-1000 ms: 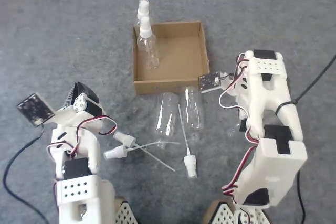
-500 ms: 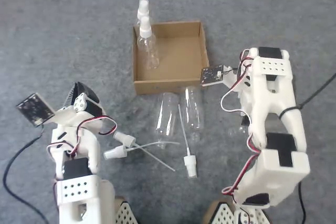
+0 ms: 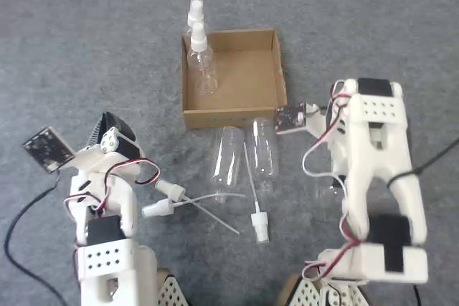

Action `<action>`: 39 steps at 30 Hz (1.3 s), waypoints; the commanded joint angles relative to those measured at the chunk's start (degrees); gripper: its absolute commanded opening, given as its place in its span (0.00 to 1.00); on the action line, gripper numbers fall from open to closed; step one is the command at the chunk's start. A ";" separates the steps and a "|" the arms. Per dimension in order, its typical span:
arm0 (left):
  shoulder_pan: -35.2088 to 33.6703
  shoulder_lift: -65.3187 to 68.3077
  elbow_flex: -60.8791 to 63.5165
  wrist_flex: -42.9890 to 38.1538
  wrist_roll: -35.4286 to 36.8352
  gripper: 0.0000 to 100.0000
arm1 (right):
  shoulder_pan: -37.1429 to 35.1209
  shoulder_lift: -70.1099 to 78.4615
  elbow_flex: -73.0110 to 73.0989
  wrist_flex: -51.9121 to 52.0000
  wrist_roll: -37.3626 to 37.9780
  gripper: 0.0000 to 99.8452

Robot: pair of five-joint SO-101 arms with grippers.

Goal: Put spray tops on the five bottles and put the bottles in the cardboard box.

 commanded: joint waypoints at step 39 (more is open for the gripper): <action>0.35 -1.05 -0.31 -2.20 0.53 0.02 | 6.20 -29.41 43.34 -33.89 0.53 0.19</action>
